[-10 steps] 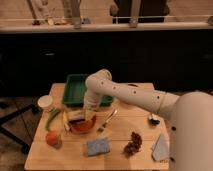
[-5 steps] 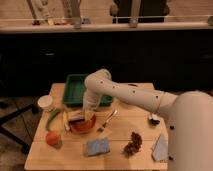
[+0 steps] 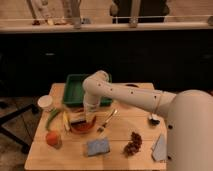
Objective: Wipe red bowl with eraser
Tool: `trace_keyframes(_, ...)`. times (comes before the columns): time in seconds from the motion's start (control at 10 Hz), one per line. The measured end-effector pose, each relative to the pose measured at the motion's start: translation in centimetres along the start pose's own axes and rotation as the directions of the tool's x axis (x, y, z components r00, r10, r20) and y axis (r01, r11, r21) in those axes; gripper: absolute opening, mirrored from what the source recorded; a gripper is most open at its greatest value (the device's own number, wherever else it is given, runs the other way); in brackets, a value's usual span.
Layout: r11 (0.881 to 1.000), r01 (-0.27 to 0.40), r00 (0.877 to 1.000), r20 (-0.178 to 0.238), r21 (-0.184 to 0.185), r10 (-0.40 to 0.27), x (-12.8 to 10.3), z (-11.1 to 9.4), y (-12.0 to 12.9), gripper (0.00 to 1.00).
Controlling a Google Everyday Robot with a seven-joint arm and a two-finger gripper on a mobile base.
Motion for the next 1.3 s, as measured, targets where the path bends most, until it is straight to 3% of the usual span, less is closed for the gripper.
trace_keyframes(0.2,1.0,-0.006,1.0,-0.006,-0.002,0.006,0.2,0.1,0.3,0.0)
trace_keyframes(0.9,0.991,-0.136,0.991,-0.021,-0.006,0.136,4.0,-0.9,0.3,0.0)
trace_keyframes(1.3,0.992,-0.121,0.992,-0.019,-0.028,0.121,2.6,0.1,-1.9,0.0)
